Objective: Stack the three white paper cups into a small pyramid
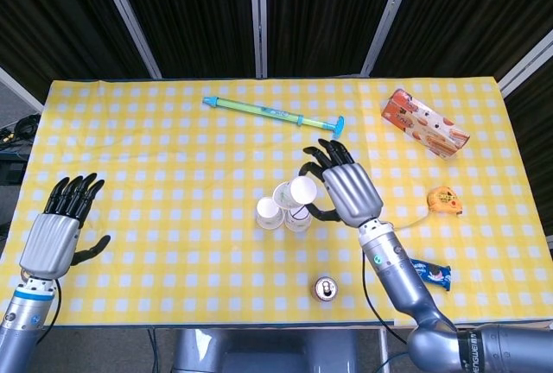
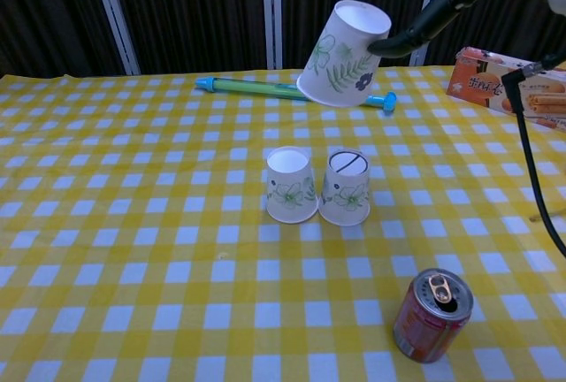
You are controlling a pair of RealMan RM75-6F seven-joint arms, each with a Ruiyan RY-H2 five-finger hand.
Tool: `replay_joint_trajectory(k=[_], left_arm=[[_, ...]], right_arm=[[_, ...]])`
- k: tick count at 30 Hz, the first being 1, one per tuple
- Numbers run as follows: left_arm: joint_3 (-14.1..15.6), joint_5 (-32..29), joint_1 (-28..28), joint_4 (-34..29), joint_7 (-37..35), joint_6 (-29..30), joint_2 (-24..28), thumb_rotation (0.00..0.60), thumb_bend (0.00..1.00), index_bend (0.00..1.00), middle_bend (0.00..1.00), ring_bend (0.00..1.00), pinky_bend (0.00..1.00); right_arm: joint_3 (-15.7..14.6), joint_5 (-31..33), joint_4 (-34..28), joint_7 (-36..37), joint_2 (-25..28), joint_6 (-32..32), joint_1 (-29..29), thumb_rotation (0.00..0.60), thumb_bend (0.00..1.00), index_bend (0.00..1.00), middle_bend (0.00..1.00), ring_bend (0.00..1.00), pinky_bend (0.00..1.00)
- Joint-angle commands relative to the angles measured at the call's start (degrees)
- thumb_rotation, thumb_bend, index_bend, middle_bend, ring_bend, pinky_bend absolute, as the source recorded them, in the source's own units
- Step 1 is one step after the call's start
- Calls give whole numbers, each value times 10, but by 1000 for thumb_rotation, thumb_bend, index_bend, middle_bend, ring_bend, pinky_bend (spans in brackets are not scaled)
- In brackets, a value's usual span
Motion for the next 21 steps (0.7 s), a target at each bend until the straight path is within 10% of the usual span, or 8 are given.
replay_joint_trajectory(k=[1, 21], left_arm=[[-2, -4, 0, 2, -2, -6, 1, 600, 237, 0, 0, 0, 0], [-11, -13, 2, 1, 3, -17, 0, 600, 237, 0, 0, 0, 0]], right_arm=[[-6, 4, 8, -2, -14, 4, 6, 600, 238, 499, 155, 0, 63], [-40, 26, 92, -33, -97, 15, 32, 600, 239, 498, 156, 0, 63]])
